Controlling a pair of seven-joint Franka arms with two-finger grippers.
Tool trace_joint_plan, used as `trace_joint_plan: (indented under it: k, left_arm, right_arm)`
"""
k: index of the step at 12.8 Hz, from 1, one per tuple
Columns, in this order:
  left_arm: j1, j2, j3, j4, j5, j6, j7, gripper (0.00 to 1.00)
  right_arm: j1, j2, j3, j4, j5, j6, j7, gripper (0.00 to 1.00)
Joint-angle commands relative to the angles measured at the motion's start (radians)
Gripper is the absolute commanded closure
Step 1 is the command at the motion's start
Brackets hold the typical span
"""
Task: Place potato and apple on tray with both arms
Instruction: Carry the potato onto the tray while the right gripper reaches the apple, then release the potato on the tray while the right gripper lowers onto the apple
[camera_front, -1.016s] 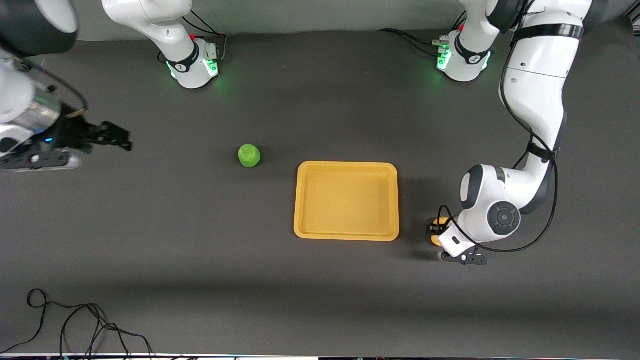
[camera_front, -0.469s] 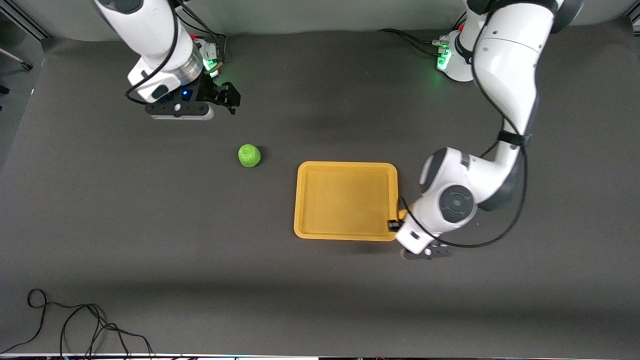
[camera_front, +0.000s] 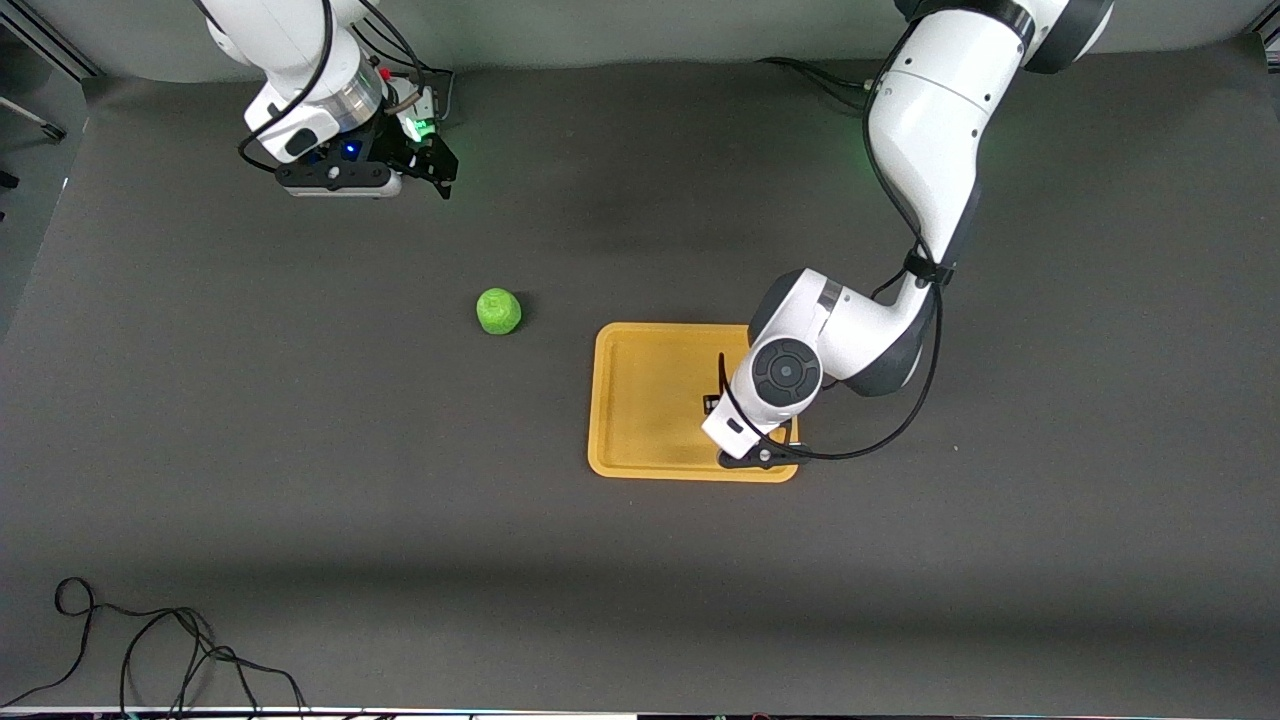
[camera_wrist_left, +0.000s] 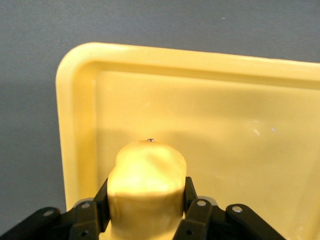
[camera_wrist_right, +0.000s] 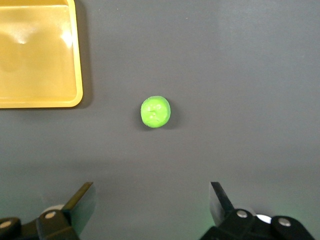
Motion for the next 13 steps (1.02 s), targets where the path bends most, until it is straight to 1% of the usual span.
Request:
trace_joint_plan:
  k: [1, 2, 4, 5, 6, 7, 8, 10, 11, 13]
  left_arm:
    - [-0.001, -0.008, 0.014, -0.036, 0.005, 0.006, -0.01, 0.26]
    - [0.002, -0.008, 0.015, -0.048, 0.007, 0.009, -0.01, 0.22]
    - [0.001, -0.008, 0.017, -0.07, 0.007, 0.024, -0.01, 0.18]
    - [0.001, -0.009, 0.017, -0.07, 0.007, 0.024, -0.01, 0.13]
    - [0.002, -0.015, 0.017, -0.068, 0.007, 0.023, -0.011, 0.0]
    - [0.01, -0.027, 0.018, -0.062, 0.005, 0.005, -0.014, 0.0]
    - [0.016, -0.058, 0.02, -0.062, 0.007, -0.006, -0.016, 0.0]
    - [0.046, -0.148, 0.032, -0.053, 0.007, -0.084, -0.001, 0.0]
    - [0.085, -0.208, 0.035, -0.049, 0.007, -0.136, 0.011, 0.0]
    - [0.169, -0.349, 0.034, -0.049, 0.005, -0.259, 0.123, 0.0]
  right_arm:
    - [0.006, 0.003, -0.004, -0.161, -0.007, 0.204, -0.018, 0.0]
    - [0.016, 0.032, -0.005, -0.212, -0.007, 0.278, -0.018, 0.0]
    - [0.018, 0.127, -0.004, -0.267, -0.005, 0.424, -0.01, 0.0]
    - [0.024, 0.184, -0.004, -0.278, -0.005, 0.49, -0.004, 0.0]
    - [0.047, 0.242, -0.004, -0.278, -0.005, 0.533, 0.001, 0.0]
    - [0.055, 0.291, -0.004, -0.28, -0.005, 0.583, 0.022, 0.0]
    - [0.061, 0.328, -0.004, -0.28, -0.005, 0.62, 0.033, 0.0]
    - [0.069, 0.409, -0.005, -0.278, -0.005, 0.694, 0.033, 0.0]
    - [0.067, 0.457, -0.005, -0.278, -0.005, 0.741, 0.033, 0.0]
    - [0.067, 0.529, -0.007, -0.277, -0.005, 0.809, 0.031, 0.0]
